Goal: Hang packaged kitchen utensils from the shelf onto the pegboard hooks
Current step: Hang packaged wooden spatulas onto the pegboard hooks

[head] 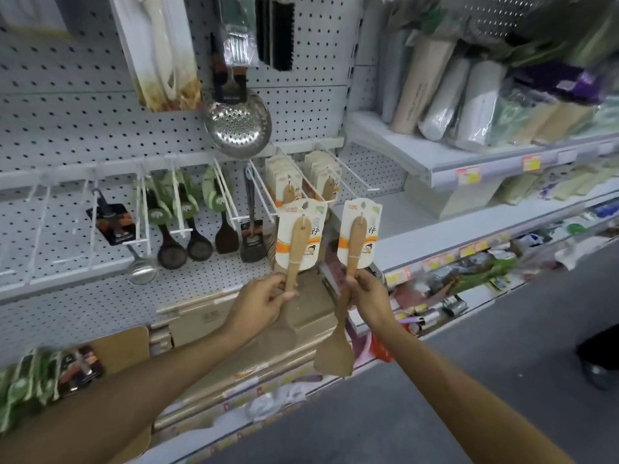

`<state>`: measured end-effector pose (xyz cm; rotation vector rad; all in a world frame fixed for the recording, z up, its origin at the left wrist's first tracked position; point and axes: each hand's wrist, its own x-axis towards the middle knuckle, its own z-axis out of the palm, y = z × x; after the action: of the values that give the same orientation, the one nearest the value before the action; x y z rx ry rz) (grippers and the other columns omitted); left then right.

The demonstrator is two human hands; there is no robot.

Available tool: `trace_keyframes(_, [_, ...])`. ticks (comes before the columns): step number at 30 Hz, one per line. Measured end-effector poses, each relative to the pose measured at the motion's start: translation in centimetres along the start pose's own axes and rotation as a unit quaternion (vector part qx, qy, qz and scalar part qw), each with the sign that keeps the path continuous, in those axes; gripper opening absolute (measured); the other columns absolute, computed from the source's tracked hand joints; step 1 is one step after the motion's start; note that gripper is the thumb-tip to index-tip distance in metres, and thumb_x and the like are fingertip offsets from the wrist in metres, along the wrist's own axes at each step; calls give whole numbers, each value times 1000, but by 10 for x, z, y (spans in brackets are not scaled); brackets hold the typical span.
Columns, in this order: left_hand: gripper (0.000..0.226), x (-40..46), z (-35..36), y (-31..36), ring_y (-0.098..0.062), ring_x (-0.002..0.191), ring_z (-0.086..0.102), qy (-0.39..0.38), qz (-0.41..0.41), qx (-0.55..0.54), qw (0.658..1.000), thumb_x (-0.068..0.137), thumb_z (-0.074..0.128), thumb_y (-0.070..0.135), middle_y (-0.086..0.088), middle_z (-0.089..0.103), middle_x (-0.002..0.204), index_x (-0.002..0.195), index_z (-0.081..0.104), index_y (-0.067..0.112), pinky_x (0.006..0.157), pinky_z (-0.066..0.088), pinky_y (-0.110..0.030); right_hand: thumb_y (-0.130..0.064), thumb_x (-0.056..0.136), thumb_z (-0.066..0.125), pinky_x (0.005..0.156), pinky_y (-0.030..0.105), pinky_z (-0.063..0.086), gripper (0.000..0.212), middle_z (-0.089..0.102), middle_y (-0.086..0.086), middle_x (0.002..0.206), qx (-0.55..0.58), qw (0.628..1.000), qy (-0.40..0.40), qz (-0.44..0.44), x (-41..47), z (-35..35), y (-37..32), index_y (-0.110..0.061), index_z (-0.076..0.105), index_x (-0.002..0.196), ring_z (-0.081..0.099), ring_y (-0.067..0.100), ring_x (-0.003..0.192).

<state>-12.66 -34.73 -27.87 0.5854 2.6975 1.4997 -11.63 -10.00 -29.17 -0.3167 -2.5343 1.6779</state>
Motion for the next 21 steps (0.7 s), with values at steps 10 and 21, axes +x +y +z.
trace_keyframes(10, [12,38,6,-19,7,90,69,-61,26,2,998,91,71,24,23,74,96,102,74,27,85,57,-23,-27,99,51,72,53,58,25,71,1,69,-37,999,-3,35,51,5,27,-17,59,77,70,23,68])
trace_keyframes(21, [19,62,4,-39,5,89,69,-83,39,32,995,91,66,40,24,74,99,107,72,33,81,60,-34,-39,99,51,67,51,59,32,70,5,71,-30,999,-1,30,83,10,38,-15,59,79,70,24,68])
